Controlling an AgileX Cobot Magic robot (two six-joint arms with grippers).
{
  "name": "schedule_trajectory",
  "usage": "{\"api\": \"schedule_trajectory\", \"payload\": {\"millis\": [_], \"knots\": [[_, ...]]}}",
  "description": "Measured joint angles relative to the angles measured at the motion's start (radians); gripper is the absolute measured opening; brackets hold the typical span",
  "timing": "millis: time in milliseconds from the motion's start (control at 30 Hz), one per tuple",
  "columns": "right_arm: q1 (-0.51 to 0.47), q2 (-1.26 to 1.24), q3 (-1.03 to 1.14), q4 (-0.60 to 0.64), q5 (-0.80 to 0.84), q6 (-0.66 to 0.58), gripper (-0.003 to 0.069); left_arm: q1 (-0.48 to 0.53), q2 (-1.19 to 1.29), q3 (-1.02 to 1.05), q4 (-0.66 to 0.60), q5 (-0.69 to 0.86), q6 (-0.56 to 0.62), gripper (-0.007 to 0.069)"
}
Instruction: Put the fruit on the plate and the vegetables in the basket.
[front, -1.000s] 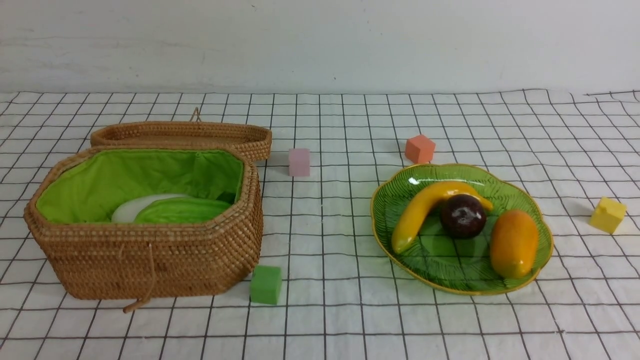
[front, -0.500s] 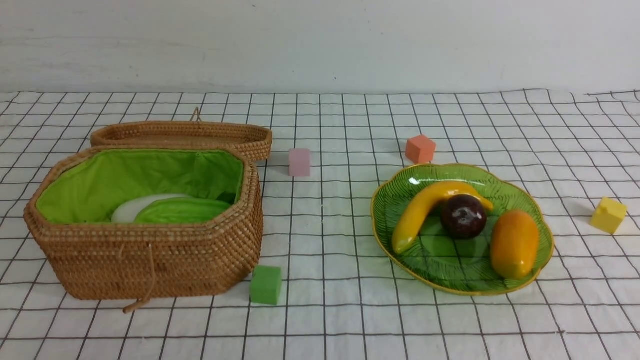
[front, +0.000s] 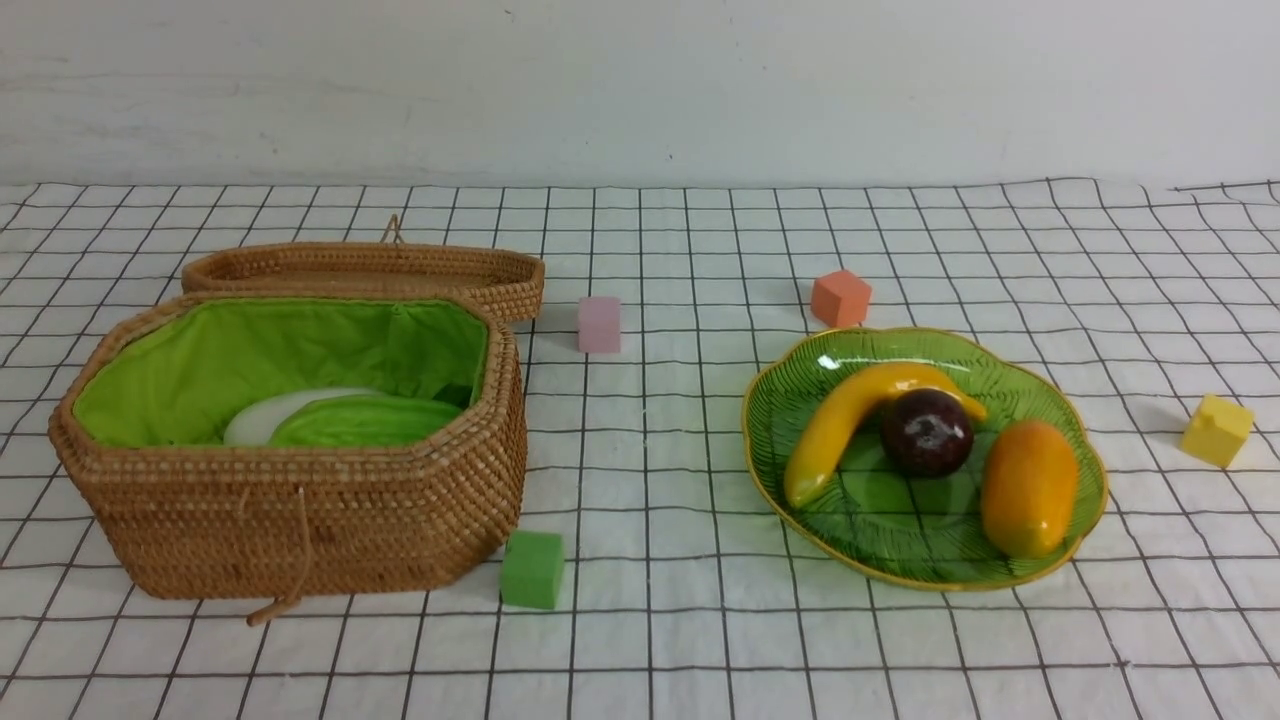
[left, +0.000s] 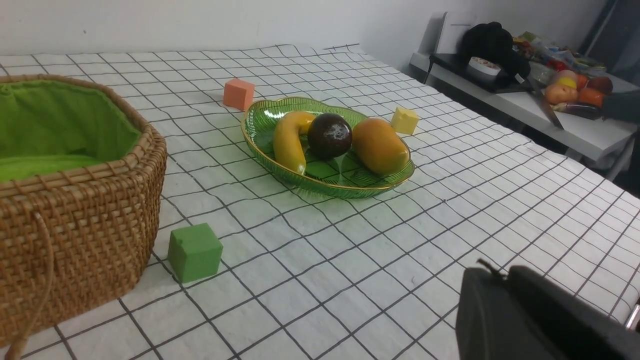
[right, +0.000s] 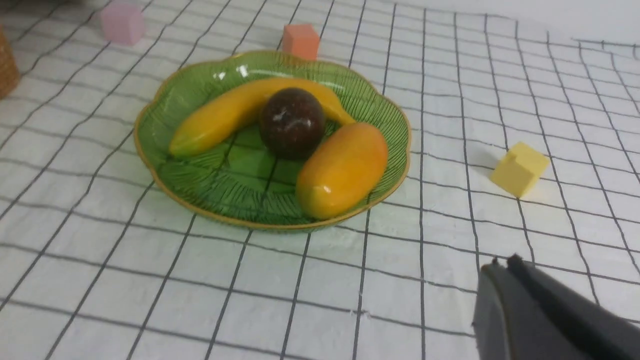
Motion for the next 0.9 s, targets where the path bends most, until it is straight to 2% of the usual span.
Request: {"api": "schedule_trajectory", "payload": {"millis": [100, 200, 333, 500, 900], "knots": [[-0.037, -0.068, 0.143, 0.010, -0.163, 0.051, -0.0008, 0.000, 0.000, 0.000, 0.000, 0.000, 0.000, 0.0045], [-0.063, -0.141, 0.278, 0.012, -0.255, 0.126, -0.0008, 0.000, 0.000, 0.000, 0.000, 0.000, 0.000, 0.0051], [-0.086, -0.200, 0.303, 0.003, -0.182, 0.185, -0.0008, 0.000, 0.000, 0.000, 0.000, 0.001, 0.000, 0.0057], [-0.098, -0.206, 0.299, -0.006, -0.108, 0.194, -0.0006, 0.000, 0.000, 0.000, 0.000, 0.007, 0.000, 0.0061], [-0.098, -0.206, 0.297, 0.007, -0.098, 0.201, 0.0000, 0.000, 0.000, 0.000, 0.002, 0.009, 0.000, 0.0078]]}}
